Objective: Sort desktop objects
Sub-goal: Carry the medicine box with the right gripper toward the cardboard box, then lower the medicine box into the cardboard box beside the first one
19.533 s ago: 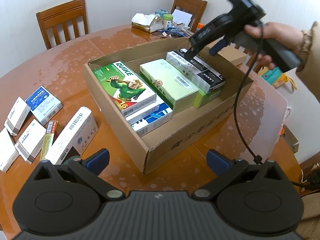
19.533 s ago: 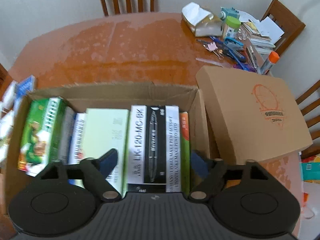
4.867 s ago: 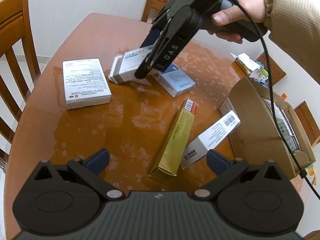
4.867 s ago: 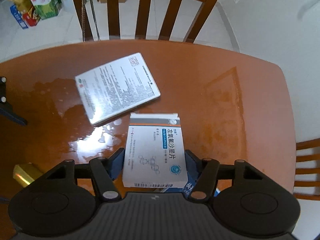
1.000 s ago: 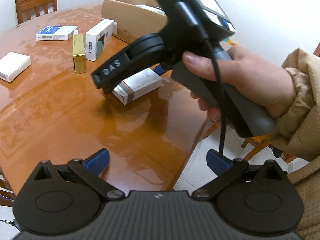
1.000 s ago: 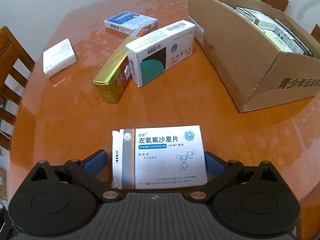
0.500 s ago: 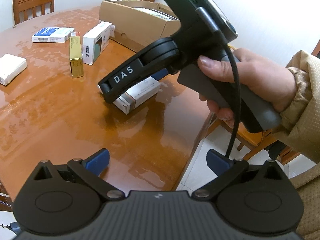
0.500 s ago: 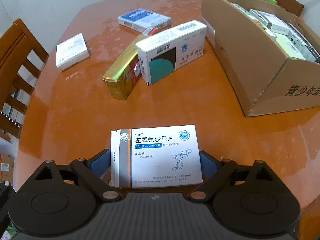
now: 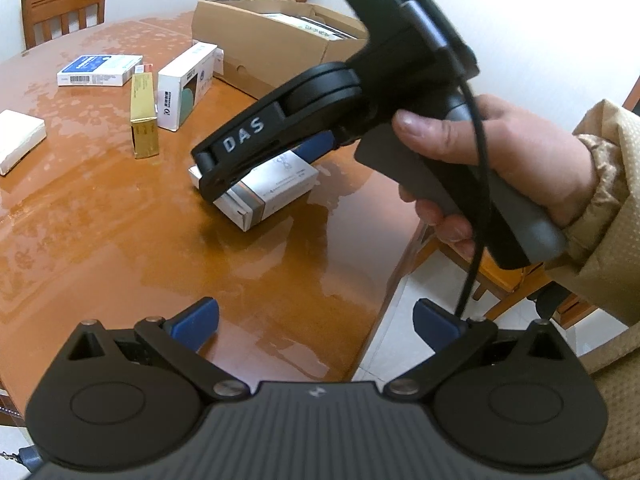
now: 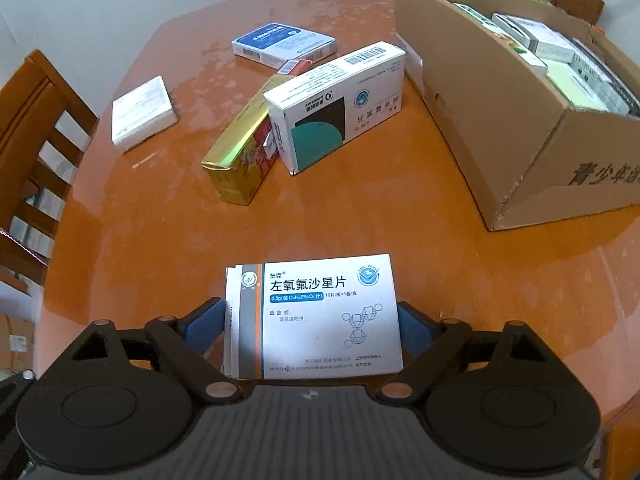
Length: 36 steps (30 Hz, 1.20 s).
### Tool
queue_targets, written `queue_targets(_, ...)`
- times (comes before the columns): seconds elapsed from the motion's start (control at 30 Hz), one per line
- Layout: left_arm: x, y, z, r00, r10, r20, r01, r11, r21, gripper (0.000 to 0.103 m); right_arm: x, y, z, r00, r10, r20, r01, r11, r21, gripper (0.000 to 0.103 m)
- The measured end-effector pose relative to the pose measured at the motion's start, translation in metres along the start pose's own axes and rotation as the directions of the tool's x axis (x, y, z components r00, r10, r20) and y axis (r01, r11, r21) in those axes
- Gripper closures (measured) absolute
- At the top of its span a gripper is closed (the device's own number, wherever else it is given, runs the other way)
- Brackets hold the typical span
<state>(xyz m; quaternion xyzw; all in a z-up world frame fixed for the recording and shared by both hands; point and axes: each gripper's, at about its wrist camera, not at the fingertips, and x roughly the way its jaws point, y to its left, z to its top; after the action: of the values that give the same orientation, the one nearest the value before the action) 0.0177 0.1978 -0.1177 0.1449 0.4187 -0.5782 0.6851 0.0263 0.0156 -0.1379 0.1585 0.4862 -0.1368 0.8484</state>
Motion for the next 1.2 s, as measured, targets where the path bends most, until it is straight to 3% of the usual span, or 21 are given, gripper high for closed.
queue_targets(0.2,-0.001,0.001,0.007,1.000,-0.012,0.019,0.012,1.000,-0.006,0.000,-0.016,-0.013,0.006,0.997,0.073,0.025,-0.074,0.996,0.059,0.011)
queue_targets(0.47,-0.003,0.001,0.020,0.999,0.010,0.043,-0.008,0.999,-0.048,0.000,-0.050,-0.014,0.014,0.987,0.154,0.044,-0.156,0.987,0.048,0.011)
queue_targets(0.63,-0.003,-0.002,0.036,0.997,0.033,0.067,-0.025,0.993,-0.114,0.000,-0.103,-0.023,0.042,0.971,0.190,0.146,-0.189,0.982,-0.023,0.011)
queue_targets(0.73,0.001,-0.008,0.050,0.995,0.059,0.084,-0.047,0.989,-0.138,0.000,-0.130,-0.051,0.070,0.961,0.169,0.217,-0.162,0.985,-0.050,0.010)
queue_targets(0.9,0.029,-0.023,0.085,0.990,0.096,0.099,-0.075,0.977,-0.198,0.000,-0.140,-0.134,0.122,0.959,0.051,0.280,-0.042,0.998,-0.040,0.010)
queue_targets(1.03,0.060,-0.041,0.117,0.980,0.177,0.095,-0.146,0.954,-0.263,0.000,-0.110,-0.205,0.163,0.973,0.035,0.229,-0.029,0.999,-0.029,0.010)
queue_targets(1.2,0.088,-0.053,0.141,0.968,0.238,0.077,-0.193,0.908,-0.372,0.000,-0.053,-0.242,0.192,0.991,0.077,0.113,-0.068,0.994,-0.080,0.010)
